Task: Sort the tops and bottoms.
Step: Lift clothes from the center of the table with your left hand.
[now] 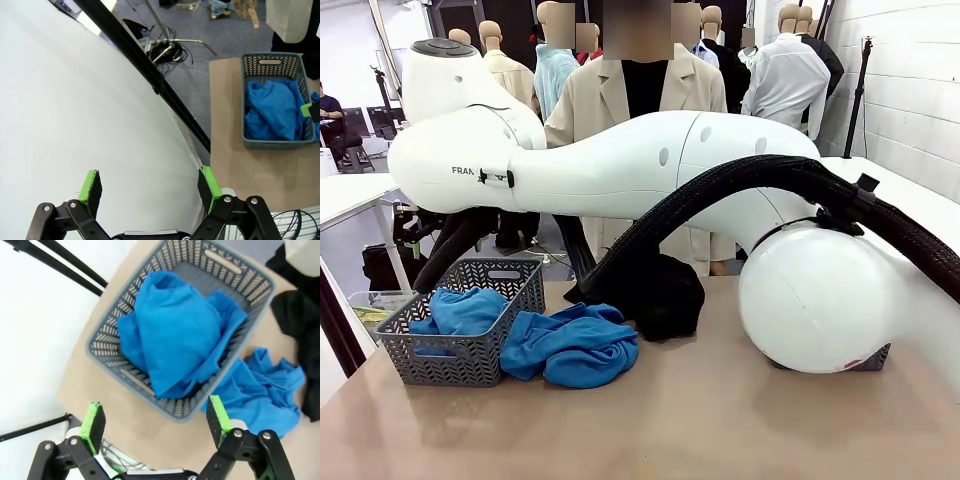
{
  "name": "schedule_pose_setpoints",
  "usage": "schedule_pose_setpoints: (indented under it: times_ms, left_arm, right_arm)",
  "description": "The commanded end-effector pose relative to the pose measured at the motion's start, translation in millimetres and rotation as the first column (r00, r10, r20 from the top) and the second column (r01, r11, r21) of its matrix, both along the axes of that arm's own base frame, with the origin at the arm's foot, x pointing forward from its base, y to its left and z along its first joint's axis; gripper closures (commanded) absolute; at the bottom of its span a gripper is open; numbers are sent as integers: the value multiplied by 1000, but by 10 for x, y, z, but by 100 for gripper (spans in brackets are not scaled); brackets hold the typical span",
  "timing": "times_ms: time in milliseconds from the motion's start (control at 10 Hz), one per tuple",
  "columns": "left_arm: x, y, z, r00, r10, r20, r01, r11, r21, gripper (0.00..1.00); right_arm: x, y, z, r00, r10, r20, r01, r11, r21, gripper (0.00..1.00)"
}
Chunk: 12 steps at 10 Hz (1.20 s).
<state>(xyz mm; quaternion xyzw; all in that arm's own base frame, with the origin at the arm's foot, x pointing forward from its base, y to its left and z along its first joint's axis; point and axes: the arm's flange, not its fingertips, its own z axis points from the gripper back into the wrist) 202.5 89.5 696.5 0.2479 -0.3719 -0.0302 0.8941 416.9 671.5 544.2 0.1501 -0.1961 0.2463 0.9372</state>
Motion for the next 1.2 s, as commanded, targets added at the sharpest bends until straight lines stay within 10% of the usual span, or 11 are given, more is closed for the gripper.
schedule_pose_setpoints:
  times_ms: [0, 400, 700, 1100]
  left_arm:
    - [3, 20, 4, 1000, 4, 3, -4, 1000, 13, 0]
    - [3, 20, 4, 1000, 4, 3, -4, 1000, 13, 0]
    - [3, 20, 4, 1000, 4, 3, -4, 1000, 13, 0]
    - [3, 20, 4, 1000, 4, 3, -4, 1000, 13, 0]
  right_arm:
    - [90, -43, -16, 999, -37, 4, 37, 999, 10, 0]
    - [104, -60, -14, 1000, -19, 1, 19, 1000, -1, 0]
    - [674, -1272, 451, 974, -57, 218, 109, 967, -232, 0]
    - [676, -3357, 912, 933, -131, 335, 311, 762, -569, 0]
